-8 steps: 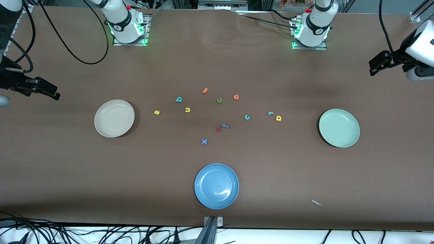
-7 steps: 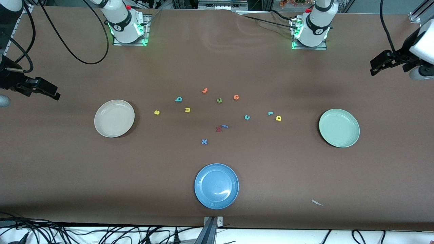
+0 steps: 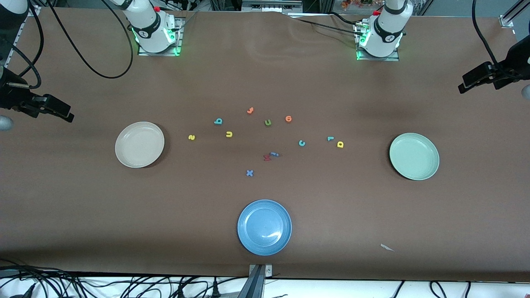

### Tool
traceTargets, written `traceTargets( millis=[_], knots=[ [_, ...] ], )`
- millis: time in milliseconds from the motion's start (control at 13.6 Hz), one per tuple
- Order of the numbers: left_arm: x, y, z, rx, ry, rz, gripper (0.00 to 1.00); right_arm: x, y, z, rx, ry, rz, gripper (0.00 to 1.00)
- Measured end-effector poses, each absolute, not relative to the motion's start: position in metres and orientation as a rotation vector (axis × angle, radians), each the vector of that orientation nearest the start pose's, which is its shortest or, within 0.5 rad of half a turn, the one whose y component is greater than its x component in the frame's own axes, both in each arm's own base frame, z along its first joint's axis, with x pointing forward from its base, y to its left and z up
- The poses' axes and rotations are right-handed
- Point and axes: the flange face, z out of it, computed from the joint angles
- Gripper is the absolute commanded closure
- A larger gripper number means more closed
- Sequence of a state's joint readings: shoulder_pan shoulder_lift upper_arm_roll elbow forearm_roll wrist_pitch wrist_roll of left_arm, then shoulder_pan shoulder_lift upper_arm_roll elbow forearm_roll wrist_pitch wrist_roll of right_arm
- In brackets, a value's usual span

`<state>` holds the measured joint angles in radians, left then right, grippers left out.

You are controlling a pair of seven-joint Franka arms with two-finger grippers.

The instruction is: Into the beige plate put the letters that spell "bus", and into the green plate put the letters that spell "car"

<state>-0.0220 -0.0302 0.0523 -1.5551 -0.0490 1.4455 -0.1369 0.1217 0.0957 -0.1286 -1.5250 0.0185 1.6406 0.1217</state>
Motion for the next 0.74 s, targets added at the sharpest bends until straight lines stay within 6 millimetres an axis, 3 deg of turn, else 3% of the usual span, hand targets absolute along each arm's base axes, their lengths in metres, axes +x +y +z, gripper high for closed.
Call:
traceTargets(
  millis=[737],
  knots=[
    [0.529, -0.001, 0.632, -3.169, -0.223, 0.204, 0.00, 0.590, 0.002, 0.598, -3.127, 0.201, -0.031, 0.01]
  ],
)
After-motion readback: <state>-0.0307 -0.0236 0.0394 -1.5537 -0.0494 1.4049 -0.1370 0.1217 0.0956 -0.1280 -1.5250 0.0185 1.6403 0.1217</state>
